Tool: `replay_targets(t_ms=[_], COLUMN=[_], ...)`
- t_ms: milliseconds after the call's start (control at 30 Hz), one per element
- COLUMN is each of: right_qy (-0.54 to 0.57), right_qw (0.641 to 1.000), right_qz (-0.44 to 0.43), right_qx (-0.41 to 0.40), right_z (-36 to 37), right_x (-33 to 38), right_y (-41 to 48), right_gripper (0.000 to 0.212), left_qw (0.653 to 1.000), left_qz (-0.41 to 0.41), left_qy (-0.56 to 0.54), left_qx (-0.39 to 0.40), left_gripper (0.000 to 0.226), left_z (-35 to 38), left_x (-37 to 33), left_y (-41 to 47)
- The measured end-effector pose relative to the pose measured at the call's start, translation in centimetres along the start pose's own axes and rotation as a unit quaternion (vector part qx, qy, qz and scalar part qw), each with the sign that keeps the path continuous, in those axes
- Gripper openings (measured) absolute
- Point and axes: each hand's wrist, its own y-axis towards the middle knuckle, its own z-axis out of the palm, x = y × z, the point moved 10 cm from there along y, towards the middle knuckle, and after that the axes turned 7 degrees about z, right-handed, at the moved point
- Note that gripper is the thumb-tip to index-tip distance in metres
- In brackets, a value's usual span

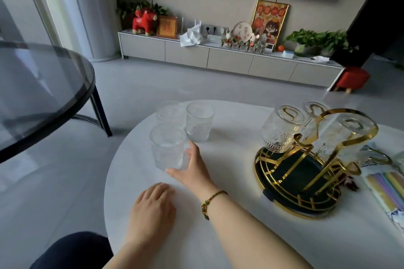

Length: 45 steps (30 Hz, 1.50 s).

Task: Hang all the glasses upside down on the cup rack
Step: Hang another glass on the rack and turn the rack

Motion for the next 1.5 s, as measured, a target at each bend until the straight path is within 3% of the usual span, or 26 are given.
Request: replay_targets(t_ms=[100, 233, 467, 600, 867, 1000, 1167, 1300, 1500], right_qy=[0.041, 0.040, 0.008, -0.001, 0.022, 0.038, -0.008, -0.098, -0.277], right_qw=[0.999, 0.998, 0.997, 0.992, 0.977, 0.963, 0.962, 0.958, 0.912], right_qz=[-0.016, -0.033, -0.047, -0.086, -0.146, -0.162, -0.135, -0.054, 0.055], right_qx=[-0.017, -0.033, -0.068, -0.089, -0.152, -0.212, -0.236, -0.265, -0.298], right_z=[0.7, 1.0, -1.4, -5.2, -17.4, -24.9, -32.0, -37.8, -43.3], right_x=[0.6, 1.3, 2.4, 4.5, 5.0, 4.7, 4.4, 3.0, 2.8], right_y=[1.0, 1.7, -0.5, -4.2, -15.3, -19.5, -22.9, -24.1, -23.2], right_gripper=[0.087, 0.080, 0.073, 0.075, 0.063, 0.068, 0.061, 0.061, 0.099], left_qw=[0.999, 1.000, 1.000, 0.999, 0.994, 0.992, 0.955, 0.947, 0.955], left_qz=[0.016, 0.014, 0.013, 0.014, -0.062, 0.001, 0.180, 0.243, 0.266], left_qy=[0.016, 0.013, -0.001, -0.002, -0.046, -0.125, -0.202, -0.198, -0.127], left_qx=[-0.027, -0.013, 0.010, 0.034, 0.072, -0.018, -0.123, -0.077, 0.037], left_gripper=[0.026, 0.042, 0.041, 0.040, 0.028, 0.035, 0.035, 0.046, 0.059], left_z=[-0.2, 0.2, -0.1, -0.3, 0.0, -3.9, -10.8, -11.0, -7.7], left_x=[-0.1, 0.0, -0.3, -0.7, -0.7, -7.0, -19.0, -26.0, -30.6], left_y=[0.1, 0.0, 0.0, -0.1, -0.2, 3.1, 7.6, 11.1, 14.7])
